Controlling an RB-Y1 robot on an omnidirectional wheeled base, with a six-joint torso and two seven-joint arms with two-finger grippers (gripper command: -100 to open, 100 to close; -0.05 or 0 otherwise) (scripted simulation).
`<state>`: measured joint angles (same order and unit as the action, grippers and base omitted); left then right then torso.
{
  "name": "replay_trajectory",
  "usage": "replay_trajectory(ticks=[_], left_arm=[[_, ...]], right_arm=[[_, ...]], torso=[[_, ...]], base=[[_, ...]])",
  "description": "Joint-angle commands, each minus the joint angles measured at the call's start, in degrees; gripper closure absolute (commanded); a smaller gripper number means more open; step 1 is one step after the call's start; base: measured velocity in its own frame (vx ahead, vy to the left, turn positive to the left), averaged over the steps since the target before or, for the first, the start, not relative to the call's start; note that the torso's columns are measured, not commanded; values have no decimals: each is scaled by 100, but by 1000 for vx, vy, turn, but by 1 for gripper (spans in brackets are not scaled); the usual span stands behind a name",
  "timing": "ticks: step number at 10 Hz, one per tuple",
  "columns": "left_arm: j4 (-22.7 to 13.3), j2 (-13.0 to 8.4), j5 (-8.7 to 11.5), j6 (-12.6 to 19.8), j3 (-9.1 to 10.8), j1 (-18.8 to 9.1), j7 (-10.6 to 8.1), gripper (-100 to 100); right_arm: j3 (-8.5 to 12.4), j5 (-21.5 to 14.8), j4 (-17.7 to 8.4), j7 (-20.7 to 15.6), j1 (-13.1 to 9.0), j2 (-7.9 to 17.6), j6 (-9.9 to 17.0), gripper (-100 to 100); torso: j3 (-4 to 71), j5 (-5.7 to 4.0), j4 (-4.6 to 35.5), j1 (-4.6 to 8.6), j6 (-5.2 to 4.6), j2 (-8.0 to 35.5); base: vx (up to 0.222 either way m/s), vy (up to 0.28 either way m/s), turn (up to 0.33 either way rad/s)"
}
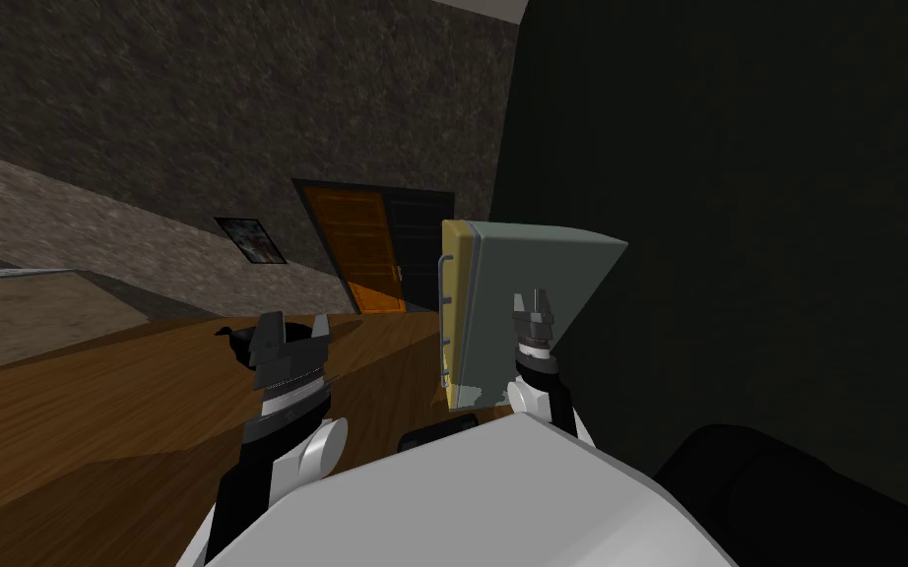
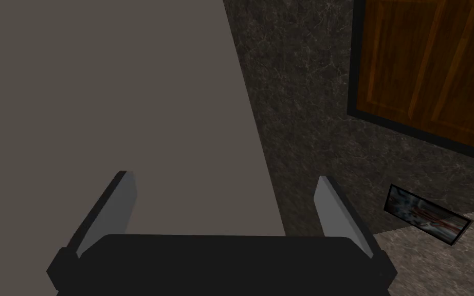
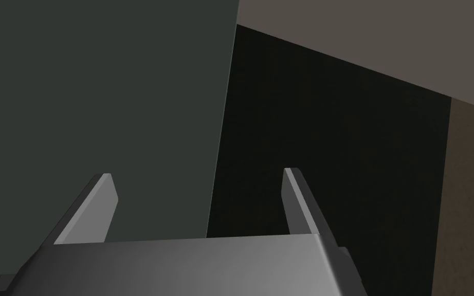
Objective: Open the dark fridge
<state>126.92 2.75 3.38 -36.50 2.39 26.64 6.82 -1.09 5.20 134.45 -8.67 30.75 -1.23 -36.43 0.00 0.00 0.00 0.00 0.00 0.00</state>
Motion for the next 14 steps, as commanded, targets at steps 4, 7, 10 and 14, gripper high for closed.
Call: replay_trajectory(ticks=[4,7,10,14], left_arm=[[1,0,0,0,0,0,0,0],[1,0,0,0,0,0,0,0],[2,0,0,-1,0,0,0,0],[-1,0,0,0,-1,0,0,0]], right_arm=[[0,0,1,0,0,0,0,0],[0,0,2,0,0,0,0,0],[9,-62,-47,-52,-24,224,52,-100],[62,-417,-322,-353,-163,790,355,-100]], torso=[[2850,0,1424,0,0,1422],[5381,0,2691,0,0,2693],[7919,0,3960,0,0,3962],[8453,2,4228,-6,0,4232]], base=[[0,0,0],[0,0,0],[-1,2,20],[-37,19,90]])
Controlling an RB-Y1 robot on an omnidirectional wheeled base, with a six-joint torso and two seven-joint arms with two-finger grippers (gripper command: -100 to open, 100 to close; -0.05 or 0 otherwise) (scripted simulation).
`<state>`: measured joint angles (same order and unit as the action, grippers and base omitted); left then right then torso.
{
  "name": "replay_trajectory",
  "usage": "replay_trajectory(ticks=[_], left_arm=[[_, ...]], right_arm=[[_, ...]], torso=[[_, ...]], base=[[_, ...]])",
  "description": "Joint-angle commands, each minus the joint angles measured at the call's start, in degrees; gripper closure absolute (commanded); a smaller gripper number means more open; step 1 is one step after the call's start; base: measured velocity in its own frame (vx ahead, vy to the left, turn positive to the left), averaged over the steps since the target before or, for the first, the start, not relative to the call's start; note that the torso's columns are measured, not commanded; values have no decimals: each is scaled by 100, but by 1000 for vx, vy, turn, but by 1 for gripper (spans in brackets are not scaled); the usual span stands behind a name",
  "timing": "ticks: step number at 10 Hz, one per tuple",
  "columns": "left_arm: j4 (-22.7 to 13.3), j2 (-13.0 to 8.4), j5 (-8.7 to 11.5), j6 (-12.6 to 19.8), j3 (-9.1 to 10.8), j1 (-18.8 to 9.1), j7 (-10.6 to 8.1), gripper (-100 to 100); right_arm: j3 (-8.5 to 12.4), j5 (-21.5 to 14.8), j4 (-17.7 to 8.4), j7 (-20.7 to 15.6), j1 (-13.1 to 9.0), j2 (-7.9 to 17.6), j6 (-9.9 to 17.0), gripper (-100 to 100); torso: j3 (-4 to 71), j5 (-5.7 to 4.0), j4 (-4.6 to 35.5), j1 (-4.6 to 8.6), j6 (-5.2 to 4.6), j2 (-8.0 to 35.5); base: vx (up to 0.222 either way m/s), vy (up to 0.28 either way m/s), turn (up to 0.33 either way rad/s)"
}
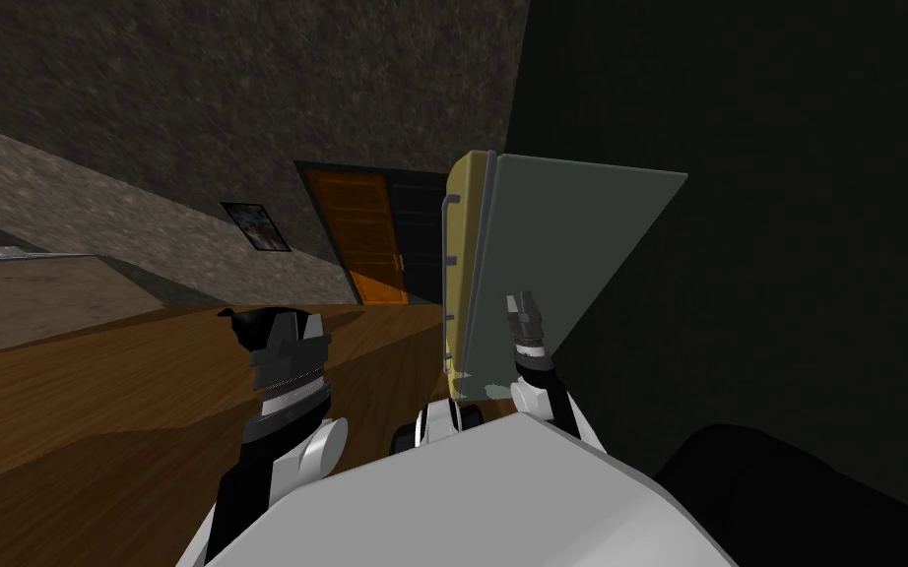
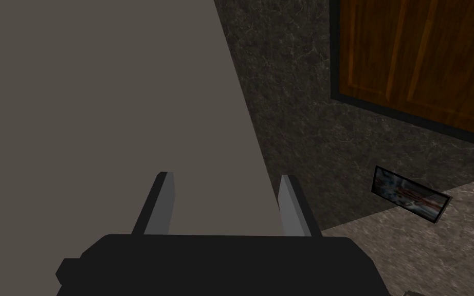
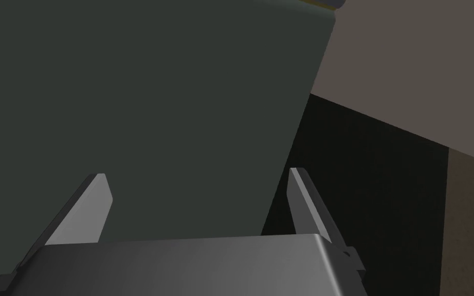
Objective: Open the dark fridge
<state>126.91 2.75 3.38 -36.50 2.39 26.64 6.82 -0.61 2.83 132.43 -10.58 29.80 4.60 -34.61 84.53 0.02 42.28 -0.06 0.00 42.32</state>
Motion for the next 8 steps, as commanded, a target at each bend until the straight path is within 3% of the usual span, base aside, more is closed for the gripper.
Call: replay_trajectory(ticks=[1,7,8], left_arm=[[0,0,0,0,0,0,0,0],[0,0,0,0,0,0,0,0],[0,0,0,0,0,-1,0,0]], right_arm=[[33,-309,-214,-271,-118,323,281,-100],[187,-1273,-913,-1124,-498,883,1132,-100],[187,-1339,-913,-1151,-498,883,1132,-100]], torso=[[2,-1,1,3,0,0],[10,-4,-8,4,9,-15],[15,-2,-8,0,6,-20]], base=[[-56,20,132],[-71,37,171],[-64,36,65]])
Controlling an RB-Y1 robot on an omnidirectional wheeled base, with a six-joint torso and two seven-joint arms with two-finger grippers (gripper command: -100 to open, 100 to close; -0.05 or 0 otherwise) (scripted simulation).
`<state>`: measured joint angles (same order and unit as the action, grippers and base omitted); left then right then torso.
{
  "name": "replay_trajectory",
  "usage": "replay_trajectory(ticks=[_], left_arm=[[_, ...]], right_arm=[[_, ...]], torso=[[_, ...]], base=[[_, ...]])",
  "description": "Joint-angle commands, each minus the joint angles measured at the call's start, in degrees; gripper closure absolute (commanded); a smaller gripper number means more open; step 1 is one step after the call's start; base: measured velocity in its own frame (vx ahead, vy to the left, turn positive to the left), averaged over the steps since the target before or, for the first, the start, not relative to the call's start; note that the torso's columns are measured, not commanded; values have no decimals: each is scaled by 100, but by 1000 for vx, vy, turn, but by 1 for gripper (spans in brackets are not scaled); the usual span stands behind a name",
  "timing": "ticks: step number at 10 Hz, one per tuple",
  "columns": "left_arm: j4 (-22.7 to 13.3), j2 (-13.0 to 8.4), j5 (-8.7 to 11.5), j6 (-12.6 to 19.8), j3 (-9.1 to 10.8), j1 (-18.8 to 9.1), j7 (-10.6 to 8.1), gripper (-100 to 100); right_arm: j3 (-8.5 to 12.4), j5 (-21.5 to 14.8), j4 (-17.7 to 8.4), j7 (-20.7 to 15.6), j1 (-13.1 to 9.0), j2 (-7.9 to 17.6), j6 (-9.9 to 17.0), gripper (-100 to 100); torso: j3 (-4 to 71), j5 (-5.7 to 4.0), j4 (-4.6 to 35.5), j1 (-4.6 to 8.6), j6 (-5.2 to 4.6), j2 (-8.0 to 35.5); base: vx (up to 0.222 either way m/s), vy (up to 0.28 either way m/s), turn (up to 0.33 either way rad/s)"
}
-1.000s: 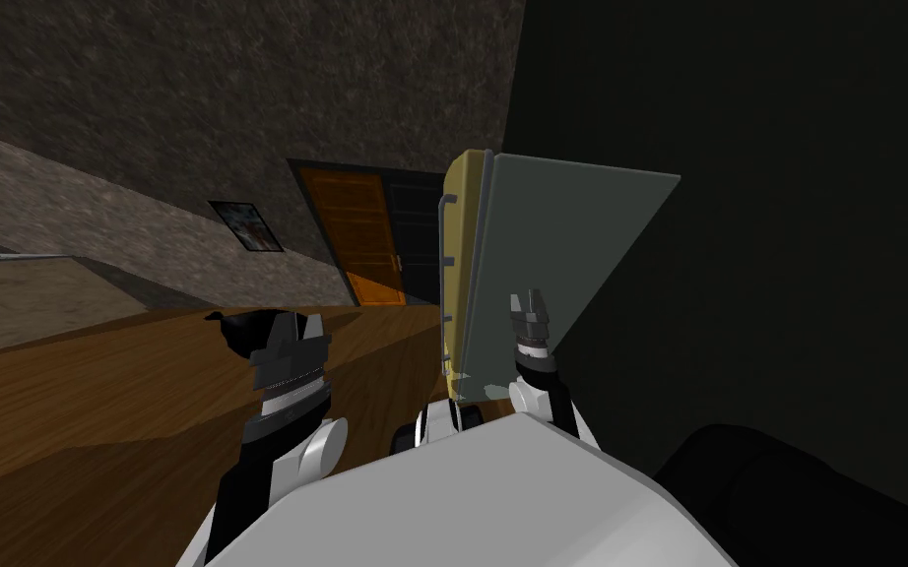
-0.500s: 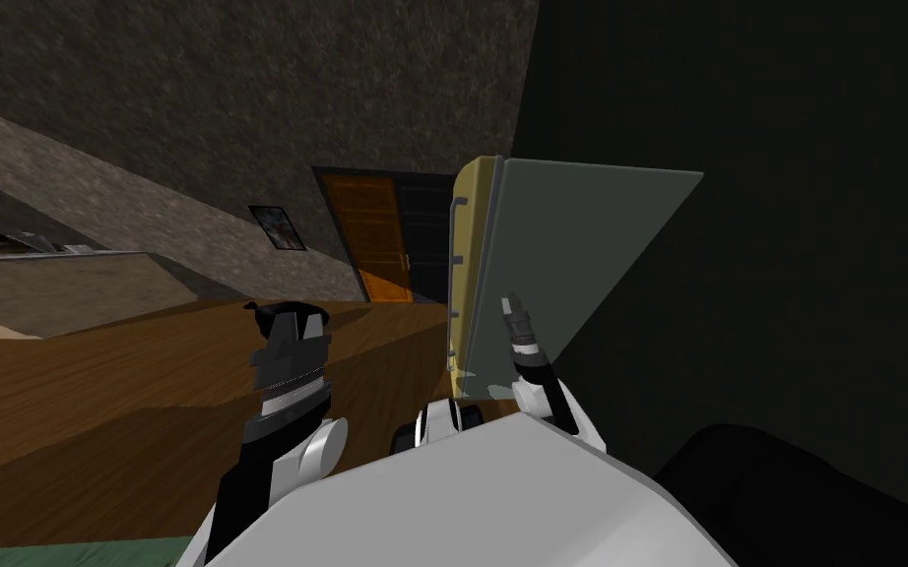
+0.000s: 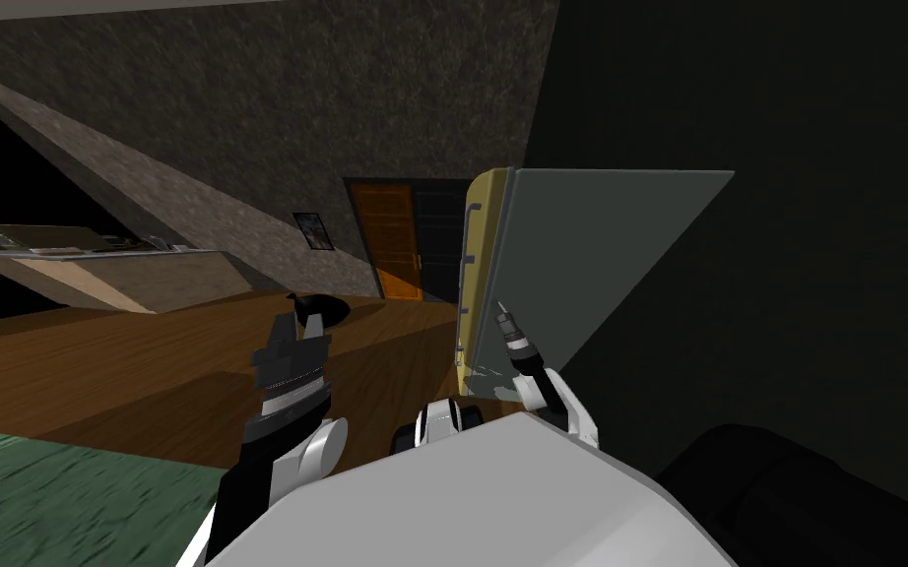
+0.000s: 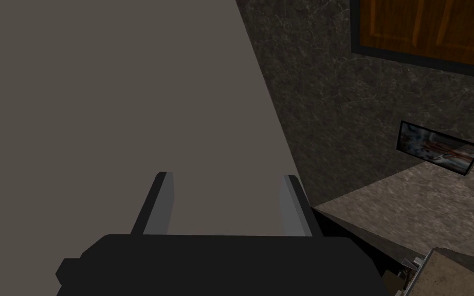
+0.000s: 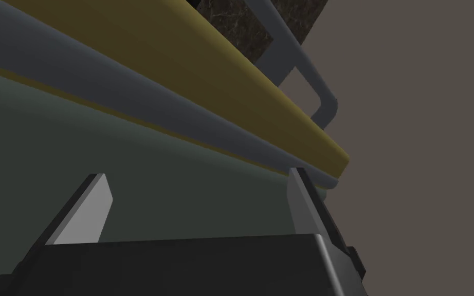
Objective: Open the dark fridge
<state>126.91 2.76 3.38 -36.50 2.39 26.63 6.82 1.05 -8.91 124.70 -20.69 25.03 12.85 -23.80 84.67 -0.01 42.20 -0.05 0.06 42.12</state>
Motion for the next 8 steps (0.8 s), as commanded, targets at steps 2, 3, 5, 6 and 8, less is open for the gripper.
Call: replay_trajectory(ticks=[2,3,5,6,8], left_arm=[[0,0,0,0,0,1,0,0],[0,0,0,0,0,0,0,0],[0,0,0,0,1,1,0,0],[0,0,0,0,0,0,0,0],[0,0,0,0,1,2,0,0]], right_arm=[[83,-537,-419,-495,-174,229,371,-100],[83,-582,-419,-497,-174,229,394,-100],[149,-970,-724,-855,-338,405,763,-100],[183,-1163,-887,-1032,-425,496,948,-100],[218,-1468,-1057,-1272,-514,588,1152,-100]], torso=[[-4,-1,5,10,-4,6],[0,-2,-2,2,8,-2],[1,-1,0,4,4,-4],[7,-2,-5,0,10,-11],[8,-3,-2,13,-6,-13]], base=[[-64,35,161],[-58,31,100],[-64,44,192],[-102,69,247],[-57,50,91]])
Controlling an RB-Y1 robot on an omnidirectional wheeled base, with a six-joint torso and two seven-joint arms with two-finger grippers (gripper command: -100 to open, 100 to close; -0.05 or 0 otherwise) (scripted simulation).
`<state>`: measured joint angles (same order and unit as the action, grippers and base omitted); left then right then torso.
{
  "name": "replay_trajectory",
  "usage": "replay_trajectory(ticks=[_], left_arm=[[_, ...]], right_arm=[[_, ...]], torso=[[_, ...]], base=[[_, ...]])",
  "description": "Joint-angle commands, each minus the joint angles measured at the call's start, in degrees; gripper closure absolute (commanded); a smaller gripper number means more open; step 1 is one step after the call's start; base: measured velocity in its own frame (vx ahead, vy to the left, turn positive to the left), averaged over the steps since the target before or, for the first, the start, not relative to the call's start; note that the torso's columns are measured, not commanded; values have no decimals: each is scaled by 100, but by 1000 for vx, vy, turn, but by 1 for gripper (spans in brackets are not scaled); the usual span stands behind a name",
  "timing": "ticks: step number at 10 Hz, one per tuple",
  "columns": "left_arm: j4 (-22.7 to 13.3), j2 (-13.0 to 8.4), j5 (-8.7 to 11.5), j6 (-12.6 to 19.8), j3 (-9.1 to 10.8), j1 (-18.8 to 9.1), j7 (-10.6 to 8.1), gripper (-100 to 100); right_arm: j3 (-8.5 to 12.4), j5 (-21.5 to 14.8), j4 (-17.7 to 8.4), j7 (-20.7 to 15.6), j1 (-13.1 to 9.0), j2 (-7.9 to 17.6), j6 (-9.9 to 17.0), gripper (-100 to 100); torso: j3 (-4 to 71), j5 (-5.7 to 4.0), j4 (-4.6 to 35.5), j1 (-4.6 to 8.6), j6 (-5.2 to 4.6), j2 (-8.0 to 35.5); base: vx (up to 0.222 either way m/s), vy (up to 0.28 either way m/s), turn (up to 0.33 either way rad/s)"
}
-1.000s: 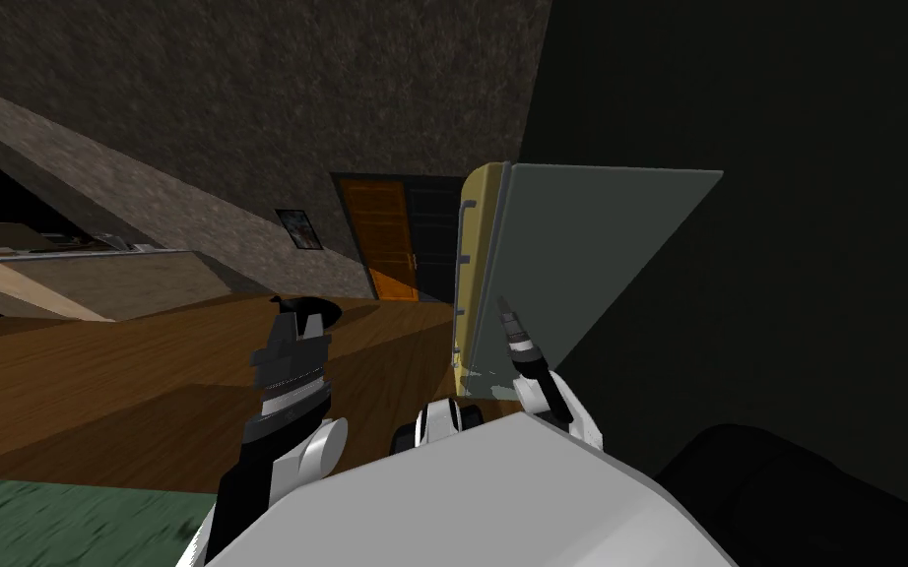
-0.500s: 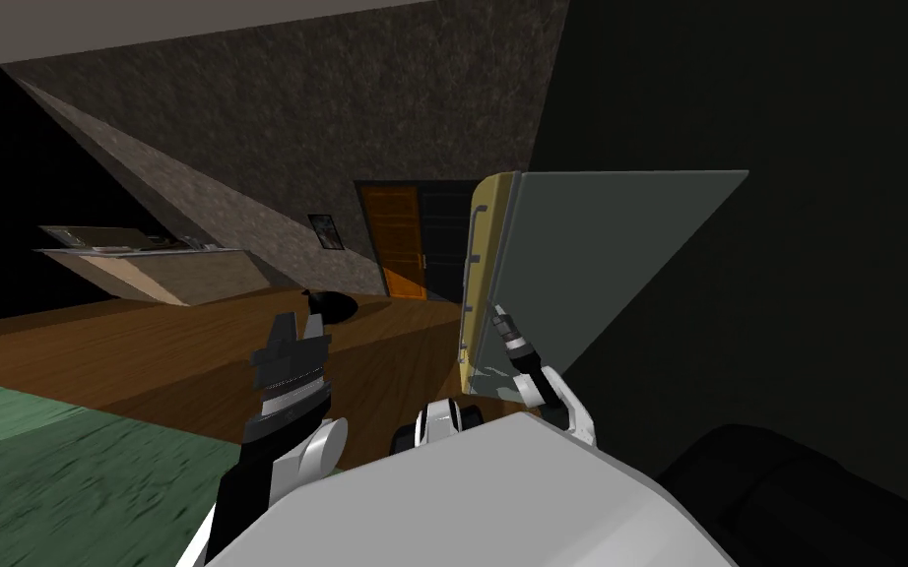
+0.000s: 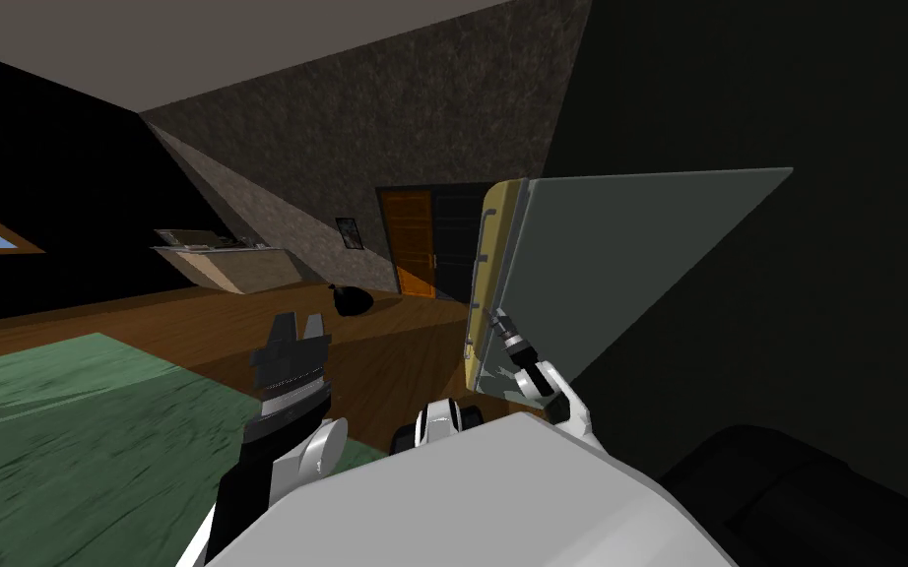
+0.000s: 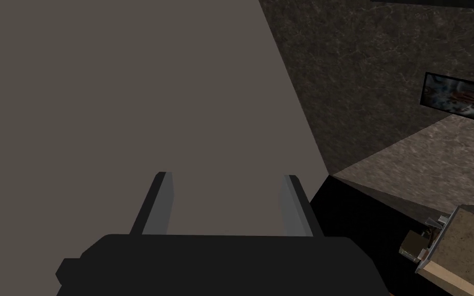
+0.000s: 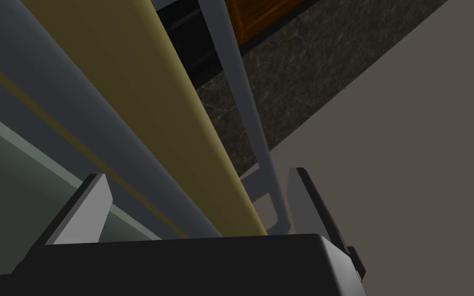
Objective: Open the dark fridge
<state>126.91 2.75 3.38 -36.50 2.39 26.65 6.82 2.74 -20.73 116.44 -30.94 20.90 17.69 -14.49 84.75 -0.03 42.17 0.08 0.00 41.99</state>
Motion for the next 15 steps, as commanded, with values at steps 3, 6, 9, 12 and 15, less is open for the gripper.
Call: replay_trajectory(ticks=[3,6,9,12,15], left_arm=[[0,0,0,0,0,0,0,0],[0,0,0,0,0,0,0,0],[0,0,0,0,0,0,0,0],[0,0,0,0,0,0,0,0],[0,0,0,0,0,0,0,0]], right_arm=[[121,-757,-596,-652,-286,298,627,-100],[193,-1238,-991,-1058,-480,499,1043,-100],[265,-1723,-1420,-1458,-679,701,1465,-100],[300,-1988,-1639,-1655,-779,799,1675,-100],[403,-2591,-2254,-2194,-1074,1089,2217,-100]], torso=[[-5,-5,0,11,-1,6],[-9,-2,4,5,-3,13],[-18,3,11,-6,-3,28],[-19,4,12,-9,-3,28],[-20,4,12,-15,2,33]], base=[[-54,54,171],[-57,49,173],[-54,49,162],[-47,51,101],[-47,64,228]])
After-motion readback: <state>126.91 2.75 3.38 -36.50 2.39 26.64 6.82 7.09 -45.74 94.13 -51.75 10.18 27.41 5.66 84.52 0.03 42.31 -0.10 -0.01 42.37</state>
